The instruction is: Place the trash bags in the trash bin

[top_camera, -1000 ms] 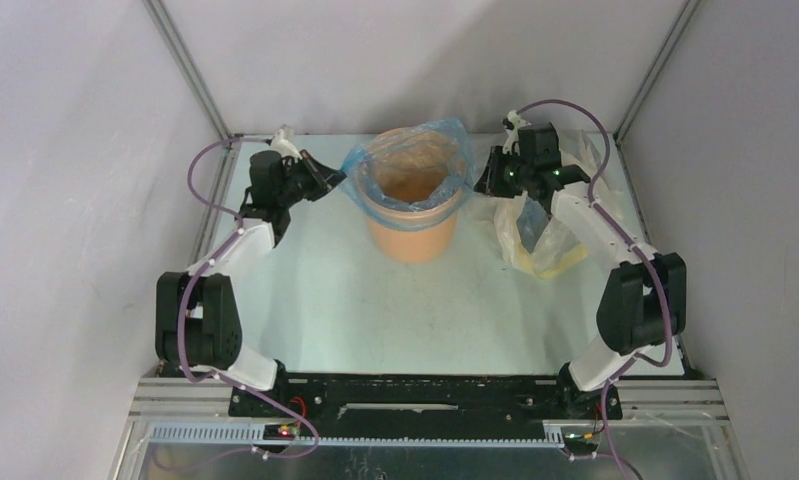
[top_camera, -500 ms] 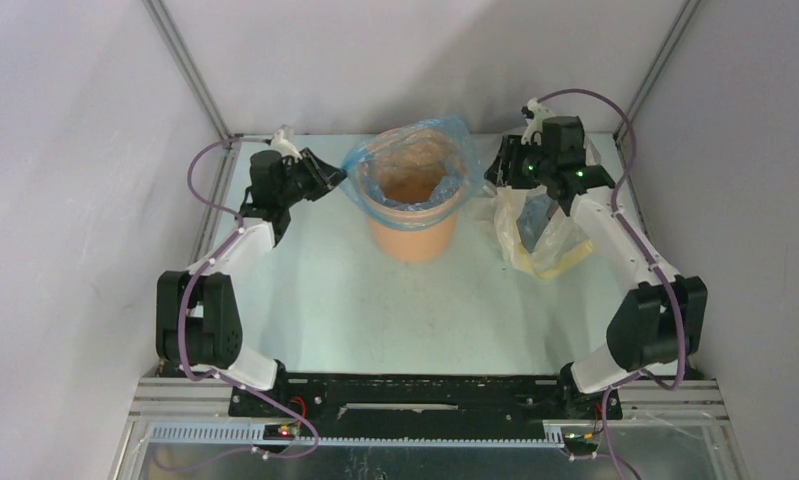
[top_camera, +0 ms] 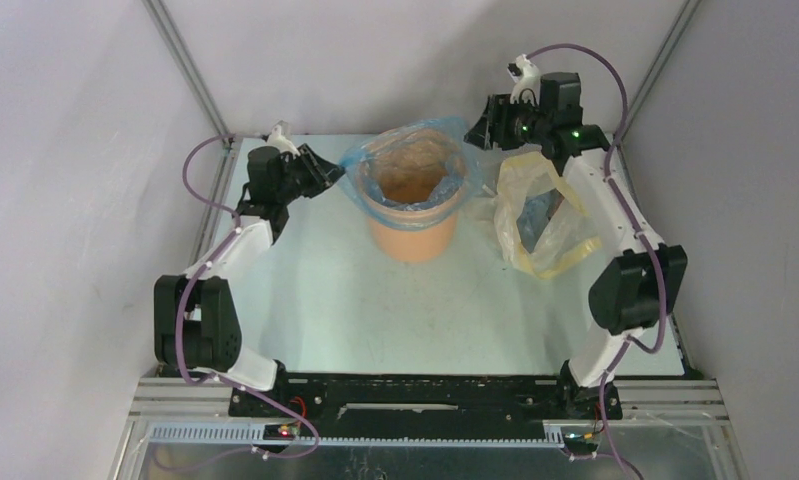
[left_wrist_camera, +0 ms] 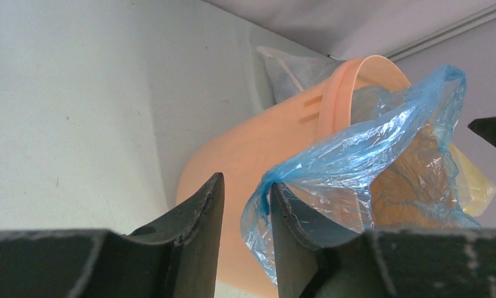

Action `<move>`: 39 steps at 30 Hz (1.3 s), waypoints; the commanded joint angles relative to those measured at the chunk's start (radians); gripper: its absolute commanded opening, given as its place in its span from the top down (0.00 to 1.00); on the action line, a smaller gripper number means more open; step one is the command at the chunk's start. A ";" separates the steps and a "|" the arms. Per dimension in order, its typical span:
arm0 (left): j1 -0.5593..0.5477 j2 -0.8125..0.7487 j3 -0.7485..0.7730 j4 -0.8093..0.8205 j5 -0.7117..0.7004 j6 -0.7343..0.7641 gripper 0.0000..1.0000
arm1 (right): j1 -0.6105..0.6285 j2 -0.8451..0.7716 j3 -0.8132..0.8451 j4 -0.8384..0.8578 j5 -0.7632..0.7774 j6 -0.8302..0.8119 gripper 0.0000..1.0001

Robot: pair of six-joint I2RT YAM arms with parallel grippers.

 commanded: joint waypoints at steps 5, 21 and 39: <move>0.004 0.013 0.061 0.017 0.024 0.022 0.65 | 0.014 0.161 0.197 -0.030 -0.105 -0.004 0.37; 0.004 0.081 0.106 0.027 0.047 0.034 0.88 | 0.018 0.293 0.317 0.070 -0.085 0.055 0.97; 0.005 0.183 0.171 0.020 0.102 0.025 0.94 | 0.017 0.482 0.452 0.059 -0.010 0.093 1.00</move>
